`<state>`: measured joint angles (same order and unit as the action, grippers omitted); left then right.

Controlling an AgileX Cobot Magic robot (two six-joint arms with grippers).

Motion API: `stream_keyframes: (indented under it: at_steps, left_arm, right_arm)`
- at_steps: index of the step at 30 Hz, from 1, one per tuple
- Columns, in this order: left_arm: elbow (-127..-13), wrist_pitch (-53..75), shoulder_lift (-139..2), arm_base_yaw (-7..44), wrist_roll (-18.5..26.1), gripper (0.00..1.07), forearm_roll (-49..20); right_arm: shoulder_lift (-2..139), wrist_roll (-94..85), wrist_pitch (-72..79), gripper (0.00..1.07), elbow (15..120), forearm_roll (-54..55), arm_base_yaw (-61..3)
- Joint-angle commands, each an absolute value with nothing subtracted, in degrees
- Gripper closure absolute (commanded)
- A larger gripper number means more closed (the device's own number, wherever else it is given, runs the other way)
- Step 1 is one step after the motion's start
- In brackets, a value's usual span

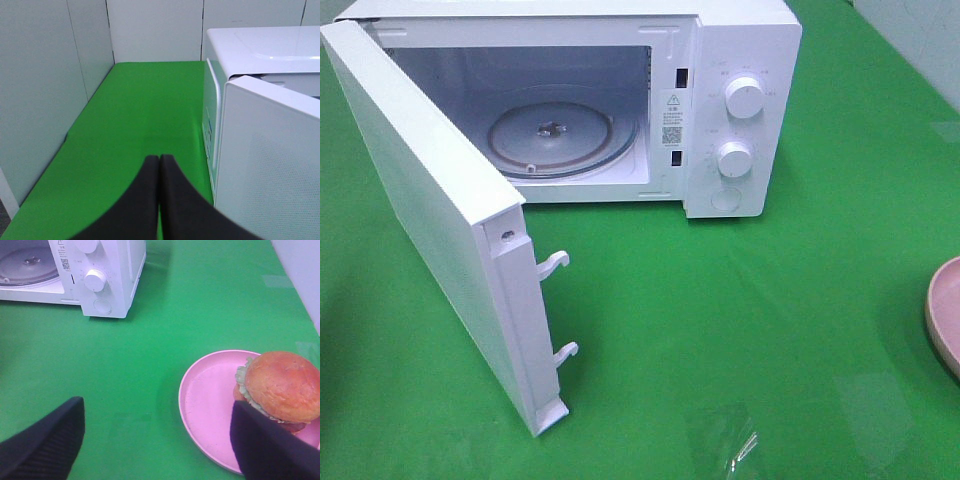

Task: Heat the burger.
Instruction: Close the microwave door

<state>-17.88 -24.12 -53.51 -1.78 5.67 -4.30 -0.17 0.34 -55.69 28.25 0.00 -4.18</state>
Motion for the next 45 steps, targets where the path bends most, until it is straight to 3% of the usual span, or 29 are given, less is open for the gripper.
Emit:
stream_keyframes:
  at_steps: [1,5,6,7,8,14,20,29,33,37,45]
  left_arm:
    - [-17.76,-32.43,-61.48,-1.55,0.80,1.07,0.00]
    - [-17.76,-35.87,-65.89,-1.55,-3.32,1.07,4.58]
    - [-17.76,-37.47,-68.81,-1.55,-6.02,1.07,9.11]
    - [-17.76,-37.47,-68.81,-1.55,-6.02,1.07,9.11]
    - [-17.76,-39.94,-71.56,-1.55,-7.96,1.07,14.61]
    - [-17.76,-50.02,-78.27,-1.55,-10.14,1.07,22.63]
    - [-18.16,-51.45,-82.22,-1.55,-10.14,1.07,23.38]
    - [-21.83,-50.08,-84.91,3.55,-10.43,1.07,24.58]
    - [-23.72,-50.08,-87.03,6.59,-10.31,1.07,24.29]
    - [-26.18,-49.96,-90.64,13.06,-10.31,1.07,21.20]
    - [-29.91,-49.16,-94.60,19.19,-9.63,1.07,15.76]
  right_arm:
    - [-1.83,0.00,-55.06,0.32,28.07,0.00,-3.95]
    - [-1.83,0.00,-55.06,0.32,28.07,0.00,-3.95]
    - [-1.83,0.00,-55.06,0.32,28.07,0.00,-3.95]
    - [-1.83,0.00,-55.06,0.32,28.07,0.00,-3.95]
    - [-1.83,0.00,-55.06,0.32,28.07,0.00,-3.95]
    - [-1.83,0.00,-55.06,0.32,28.07,0.00,-3.95]
    - [-1.83,0.00,-55.06,0.32,28.07,0.00,-3.95]
    - [-1.83,0.00,-55.06,0.32,28.07,0.00,-3.95]
    - [-1.83,0.00,-55.06,0.32,28.07,0.00,-3.95]
    - [-1.83,0.00,-55.06,0.32,28.07,0.00,-3.95]
    - [-1.83,0.00,-55.06,0.32,28.07,0.00,-3.95]
